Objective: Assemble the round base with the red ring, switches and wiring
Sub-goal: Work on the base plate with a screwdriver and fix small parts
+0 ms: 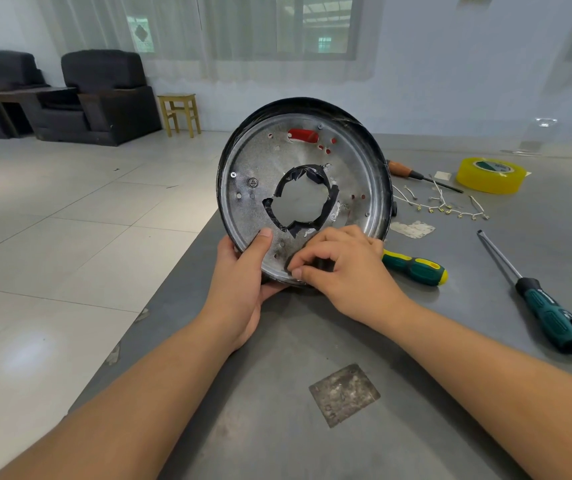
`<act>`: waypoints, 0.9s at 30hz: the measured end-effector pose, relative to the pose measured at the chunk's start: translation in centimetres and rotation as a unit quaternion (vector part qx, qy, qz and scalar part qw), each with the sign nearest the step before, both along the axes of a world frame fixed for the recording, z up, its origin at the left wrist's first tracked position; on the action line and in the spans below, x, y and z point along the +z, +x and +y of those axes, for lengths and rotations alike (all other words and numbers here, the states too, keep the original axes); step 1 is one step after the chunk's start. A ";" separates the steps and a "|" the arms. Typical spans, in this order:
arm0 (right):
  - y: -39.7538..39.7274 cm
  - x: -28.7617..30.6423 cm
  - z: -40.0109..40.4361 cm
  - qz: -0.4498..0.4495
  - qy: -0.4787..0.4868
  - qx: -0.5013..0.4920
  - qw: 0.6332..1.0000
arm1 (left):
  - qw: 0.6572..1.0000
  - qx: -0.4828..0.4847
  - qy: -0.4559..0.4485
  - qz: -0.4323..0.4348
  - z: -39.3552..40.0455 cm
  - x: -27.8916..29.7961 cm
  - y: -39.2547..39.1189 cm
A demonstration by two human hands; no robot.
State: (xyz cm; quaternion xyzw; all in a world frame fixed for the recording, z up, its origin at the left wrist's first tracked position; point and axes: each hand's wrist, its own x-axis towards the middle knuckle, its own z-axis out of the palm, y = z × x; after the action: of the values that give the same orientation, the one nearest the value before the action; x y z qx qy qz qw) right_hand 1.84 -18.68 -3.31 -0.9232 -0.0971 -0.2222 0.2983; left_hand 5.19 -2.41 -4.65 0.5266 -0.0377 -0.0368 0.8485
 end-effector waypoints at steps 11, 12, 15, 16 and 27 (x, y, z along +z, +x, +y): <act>0.1 0.3 -0.1 0.005 0.024 -0.003 1.000 | 1.000 0.003 0.002 -0.005 -0.1 0.0 -0.1; 0.1 0.3 -0.2 0.006 0.022 -0.003 1.000 | 1.000 0.003 0.001 -0.006 -0.1 0.0 -0.1; 0.0 0.3 -0.2 0.006 0.012 -0.006 1.000 | 1.000 0.001 -0.001 -0.007 -0.1 0.0 -0.1; 0.0 0.3 -0.1 0.005 0.004 -0.007 1.000 | 1.000 0.001 -0.001 -0.005 -0.1 0.0 0.0; -0.2 0.1 0.0 -0.011 -0.032 -0.010 0.999 | 1.000 0.004 0.000 -0.002 -0.1 0.0 0.0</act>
State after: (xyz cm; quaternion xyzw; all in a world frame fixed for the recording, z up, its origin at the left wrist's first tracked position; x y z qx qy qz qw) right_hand 1.64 -18.72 -3.24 -0.9306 -0.0979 -0.2320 0.2656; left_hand 5.19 -2.51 -4.67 0.5268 -0.0367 -0.0323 0.8485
